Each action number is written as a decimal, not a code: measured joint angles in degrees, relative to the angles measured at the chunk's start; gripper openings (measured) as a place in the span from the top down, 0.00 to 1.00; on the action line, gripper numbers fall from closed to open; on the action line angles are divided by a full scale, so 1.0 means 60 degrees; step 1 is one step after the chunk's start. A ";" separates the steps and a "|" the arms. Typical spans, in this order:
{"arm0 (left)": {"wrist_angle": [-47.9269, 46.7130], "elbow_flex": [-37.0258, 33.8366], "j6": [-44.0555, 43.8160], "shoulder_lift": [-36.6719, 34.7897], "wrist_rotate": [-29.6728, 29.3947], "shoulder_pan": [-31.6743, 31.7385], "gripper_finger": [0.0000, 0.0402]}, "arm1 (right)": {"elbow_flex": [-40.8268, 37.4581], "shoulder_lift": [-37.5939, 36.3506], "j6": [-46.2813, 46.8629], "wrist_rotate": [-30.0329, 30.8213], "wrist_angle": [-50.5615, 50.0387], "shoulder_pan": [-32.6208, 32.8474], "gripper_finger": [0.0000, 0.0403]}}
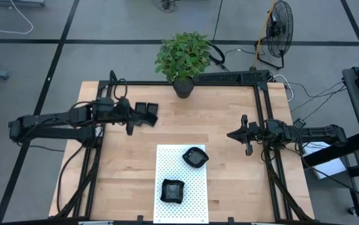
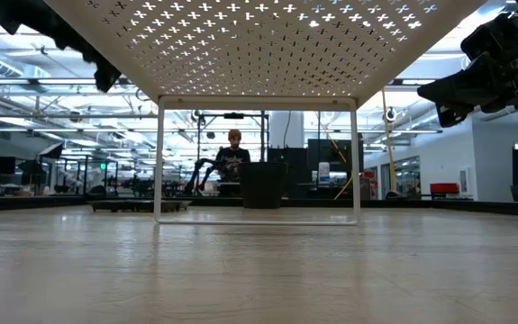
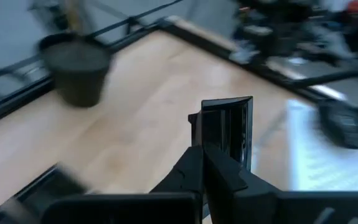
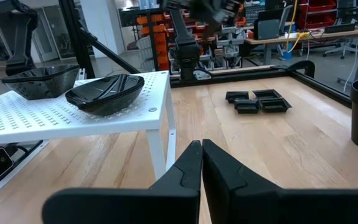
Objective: Pick & Place Mini shaped plates
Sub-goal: Put the square plate on the shelf, then stack the square plate on top of the square plate on the shelf
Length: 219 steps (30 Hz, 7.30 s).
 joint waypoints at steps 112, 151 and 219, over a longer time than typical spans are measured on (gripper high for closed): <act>-0.2929 -0.0682 -0.1060 0.4215 -0.0409 0.4257 0.52 | 0.0000 0.0004 0.0000 0.0002 0.0000 -0.0001 1.00; -0.2830 -0.0714 -0.1363 0.4215 -0.0755 0.3621 0.51 | 0.0000 0.0004 0.0000 0.0002 0.0000 -0.0001 1.00; -0.1561 -0.1392 -0.1536 0.0779 -0.0375 0.2142 0.99 | 0.0000 0.0004 0.0000 0.0001 0.0000 -0.0002 1.00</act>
